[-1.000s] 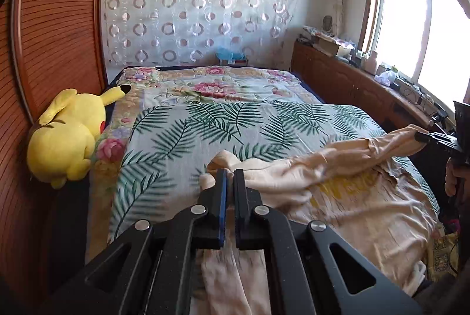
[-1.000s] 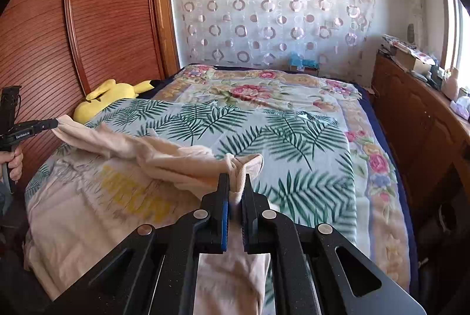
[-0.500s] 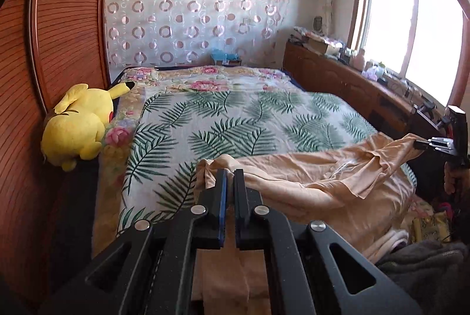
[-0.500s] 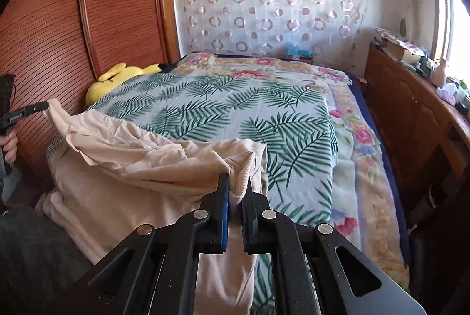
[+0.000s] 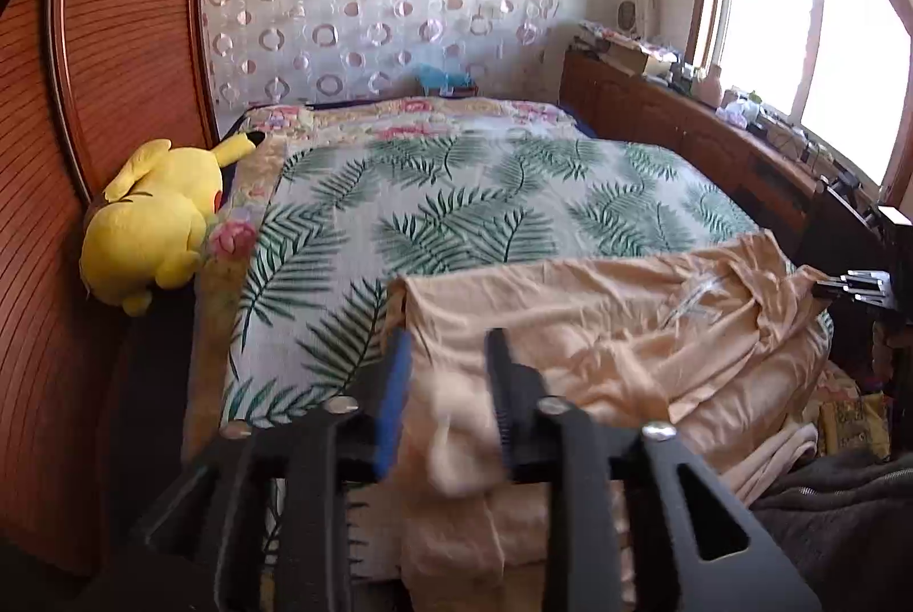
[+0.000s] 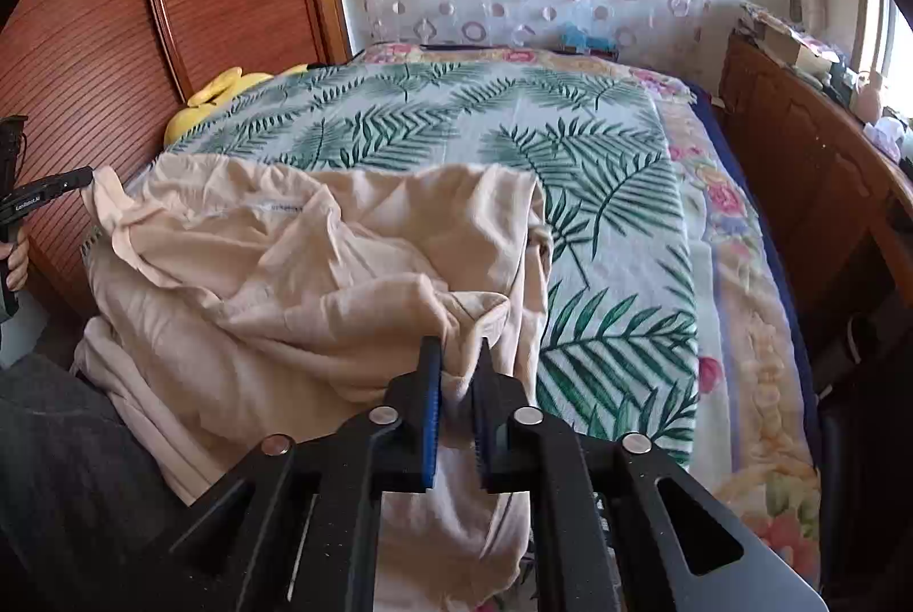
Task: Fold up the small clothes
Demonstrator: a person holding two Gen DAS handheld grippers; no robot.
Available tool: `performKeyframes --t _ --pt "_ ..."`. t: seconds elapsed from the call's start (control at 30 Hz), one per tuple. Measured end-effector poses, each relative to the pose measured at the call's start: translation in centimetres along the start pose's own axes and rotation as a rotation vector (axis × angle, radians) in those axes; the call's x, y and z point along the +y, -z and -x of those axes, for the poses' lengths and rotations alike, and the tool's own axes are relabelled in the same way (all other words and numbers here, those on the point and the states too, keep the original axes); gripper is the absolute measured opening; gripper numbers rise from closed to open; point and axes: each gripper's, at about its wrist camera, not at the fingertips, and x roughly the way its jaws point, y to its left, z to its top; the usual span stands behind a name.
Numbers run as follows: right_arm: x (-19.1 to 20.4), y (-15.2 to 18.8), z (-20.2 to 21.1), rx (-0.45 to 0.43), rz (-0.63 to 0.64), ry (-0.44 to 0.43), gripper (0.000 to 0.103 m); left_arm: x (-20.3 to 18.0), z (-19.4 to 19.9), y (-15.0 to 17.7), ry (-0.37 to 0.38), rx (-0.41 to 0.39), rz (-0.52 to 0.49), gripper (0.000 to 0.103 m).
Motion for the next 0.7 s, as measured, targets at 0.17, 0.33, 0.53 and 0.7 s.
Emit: performKeyframes --t 0.17,0.33,0.53,0.7 --pt "-0.6 -0.7 1.8 -0.055 0.006 0.02 0.04 0.4 -0.2 -1.9 0.001 -0.02 0.003 0.071" --pt "-2.2 -1.5 1.0 -0.071 -0.003 0.082 0.048 0.9 -2.4 -3.5 -0.005 0.018 -0.014 0.081" --pt "-2.9 -2.9 -2.5 -0.071 -0.027 0.042 0.048 1.7 -6.4 -4.7 -0.014 0.065 -0.027 0.081" --pt "-3.4 -3.8 -5.6 -0.057 -0.071 -0.021 0.048 2.7 -10.2 -4.6 -0.037 0.131 -0.021 0.081"
